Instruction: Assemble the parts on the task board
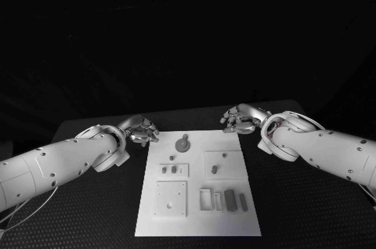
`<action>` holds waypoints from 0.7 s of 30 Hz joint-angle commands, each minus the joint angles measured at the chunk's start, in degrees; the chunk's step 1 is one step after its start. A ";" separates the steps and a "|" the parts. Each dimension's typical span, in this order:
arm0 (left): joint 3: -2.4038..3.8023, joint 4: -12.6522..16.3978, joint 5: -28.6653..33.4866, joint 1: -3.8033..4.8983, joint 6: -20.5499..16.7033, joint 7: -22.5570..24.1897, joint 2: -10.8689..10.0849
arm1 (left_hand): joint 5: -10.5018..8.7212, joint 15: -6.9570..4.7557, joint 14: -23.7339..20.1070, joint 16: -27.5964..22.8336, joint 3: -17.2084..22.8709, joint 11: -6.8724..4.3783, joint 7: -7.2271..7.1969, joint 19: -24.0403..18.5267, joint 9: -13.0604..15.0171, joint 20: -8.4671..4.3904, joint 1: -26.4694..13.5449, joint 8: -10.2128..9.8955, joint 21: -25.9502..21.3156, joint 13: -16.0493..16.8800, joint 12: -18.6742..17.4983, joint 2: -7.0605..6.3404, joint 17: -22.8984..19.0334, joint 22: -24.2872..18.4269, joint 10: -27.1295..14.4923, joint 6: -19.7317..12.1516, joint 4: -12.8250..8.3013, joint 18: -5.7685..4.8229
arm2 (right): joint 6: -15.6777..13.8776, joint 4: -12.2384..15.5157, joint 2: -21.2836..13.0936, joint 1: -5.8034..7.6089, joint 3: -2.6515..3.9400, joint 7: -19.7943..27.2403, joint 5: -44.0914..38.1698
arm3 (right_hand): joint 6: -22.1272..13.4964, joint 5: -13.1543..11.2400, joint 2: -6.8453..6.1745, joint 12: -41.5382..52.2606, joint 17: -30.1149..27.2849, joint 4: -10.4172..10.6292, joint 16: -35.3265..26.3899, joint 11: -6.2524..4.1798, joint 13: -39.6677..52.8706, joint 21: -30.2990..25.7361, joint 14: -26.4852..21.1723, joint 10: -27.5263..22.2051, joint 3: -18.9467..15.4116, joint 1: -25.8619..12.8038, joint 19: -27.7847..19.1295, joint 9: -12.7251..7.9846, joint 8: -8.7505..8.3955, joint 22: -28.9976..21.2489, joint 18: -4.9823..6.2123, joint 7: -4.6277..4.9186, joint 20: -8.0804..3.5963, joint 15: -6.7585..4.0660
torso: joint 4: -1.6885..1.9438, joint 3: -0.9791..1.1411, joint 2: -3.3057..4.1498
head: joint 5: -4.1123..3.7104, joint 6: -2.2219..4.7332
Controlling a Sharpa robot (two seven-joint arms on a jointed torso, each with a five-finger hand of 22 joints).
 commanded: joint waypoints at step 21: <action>0.06 2.52 34.71 0.31 5.33 12.39 -1.39 | -0.10 5.49 -6.37 -21.88 -6.38 2.22 0.06 -9.15 -0.56 5.07 -4.73 1.42 -14.15 -2.09 -1.57 2.19 -7.14 -10.25 -3.20 -1.34 -1.11 0.38 | 4.83 4.05 -1.22 -3.97 -2.34 -5.84 -27.74 | 4.23 -0.04 -1.00 -15.65 0.68 -0.07 -1.16 0.33 -11.87 -0.83 4.46 8.74 -0.67 1.72 3.17 0.86 2.51 -0.11 0.28 -0.09 -0.90 0.27 | 0.01 -0.09 0.09 | -0.34 0.26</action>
